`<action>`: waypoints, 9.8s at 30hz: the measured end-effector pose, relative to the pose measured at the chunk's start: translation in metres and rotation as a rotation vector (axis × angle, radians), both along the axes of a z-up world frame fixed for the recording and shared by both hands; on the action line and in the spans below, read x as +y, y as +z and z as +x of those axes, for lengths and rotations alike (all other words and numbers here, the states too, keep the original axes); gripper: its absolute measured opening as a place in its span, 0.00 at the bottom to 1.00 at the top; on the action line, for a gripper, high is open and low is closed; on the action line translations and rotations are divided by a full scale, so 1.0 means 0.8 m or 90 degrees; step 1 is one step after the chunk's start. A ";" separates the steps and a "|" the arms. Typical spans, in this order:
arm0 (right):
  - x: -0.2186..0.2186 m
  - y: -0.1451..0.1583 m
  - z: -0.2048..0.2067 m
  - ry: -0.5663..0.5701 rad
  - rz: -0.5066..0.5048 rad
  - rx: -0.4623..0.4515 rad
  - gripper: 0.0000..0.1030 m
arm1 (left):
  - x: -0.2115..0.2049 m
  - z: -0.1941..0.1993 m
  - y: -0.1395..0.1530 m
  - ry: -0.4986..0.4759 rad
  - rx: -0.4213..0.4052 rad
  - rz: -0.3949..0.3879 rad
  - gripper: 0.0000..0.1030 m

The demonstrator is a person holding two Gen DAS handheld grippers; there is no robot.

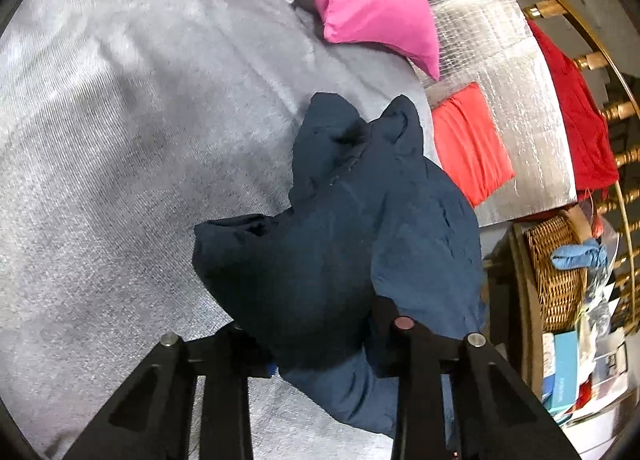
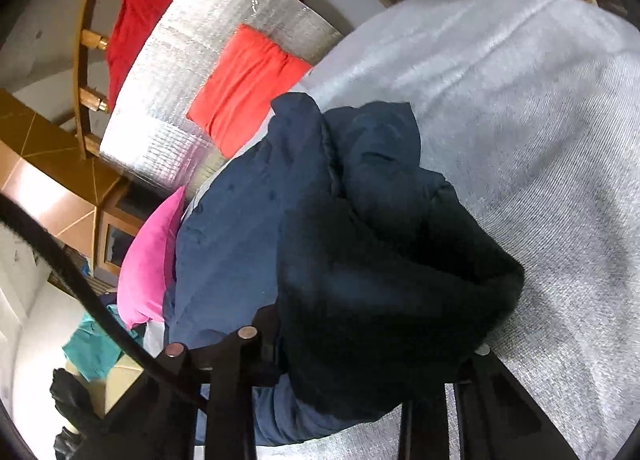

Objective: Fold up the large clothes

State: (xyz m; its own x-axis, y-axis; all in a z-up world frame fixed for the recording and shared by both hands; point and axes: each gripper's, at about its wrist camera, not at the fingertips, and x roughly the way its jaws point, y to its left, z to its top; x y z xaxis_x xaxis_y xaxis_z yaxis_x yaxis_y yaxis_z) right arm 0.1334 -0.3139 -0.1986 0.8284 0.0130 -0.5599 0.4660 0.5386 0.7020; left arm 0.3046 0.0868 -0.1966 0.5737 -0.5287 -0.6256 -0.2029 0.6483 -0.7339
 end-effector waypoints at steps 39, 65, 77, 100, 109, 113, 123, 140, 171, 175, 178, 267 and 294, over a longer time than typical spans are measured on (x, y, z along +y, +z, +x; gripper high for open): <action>-0.024 0.003 -0.083 0.047 0.016 0.024 0.46 | 0.024 -0.079 -0.002 -0.017 0.000 0.086 0.56; -0.035 0.020 -0.058 0.140 -0.034 0.155 0.35 | -0.012 -0.086 0.020 -0.121 -0.015 0.396 0.89; -0.055 0.060 -0.013 0.127 -0.111 0.114 0.36 | -0.034 -0.039 0.045 -0.157 -0.030 0.492 0.89; -0.008 0.046 0.029 0.198 -0.168 0.161 0.50 | -0.095 -0.060 0.055 -0.156 -0.128 0.764 0.95; 0.002 0.048 0.053 0.244 -0.173 0.141 0.75 | -0.096 -0.060 0.053 -0.157 -0.134 0.763 0.95; 0.009 0.061 0.038 0.225 -0.193 0.118 0.74 | -0.096 -0.060 0.053 -0.159 -0.135 0.760 0.95; 0.004 0.053 0.020 0.222 -0.218 0.153 0.64 | -0.095 -0.061 0.052 -0.161 -0.138 0.755 0.95; -0.039 0.048 -0.001 0.190 -0.134 0.143 0.54 | -0.038 -0.050 0.046 -0.116 -0.061 0.692 0.95; 0.055 0.099 -0.039 0.212 -0.319 0.067 0.68 | -0.048 -0.144 0.118 -0.058 -0.168 0.677 0.95; 0.075 0.121 -0.077 0.183 -0.359 0.044 0.70 | -0.057 -0.174 0.150 -0.064 -0.205 0.670 0.95; 0.089 0.138 -0.102 0.174 -0.377 0.040 0.72 | -0.065 -0.200 0.178 -0.060 -0.246 0.668 0.95; 0.206 0.334 -0.284 0.092 -0.520 -0.136 0.84 | -0.074 -0.400 0.373 0.043 -0.454 0.648 1.00; 0.214 0.330 -0.286 0.086 -0.516 -0.137 0.84 | -0.069 -0.399 0.370 0.051 -0.444 0.644 1.00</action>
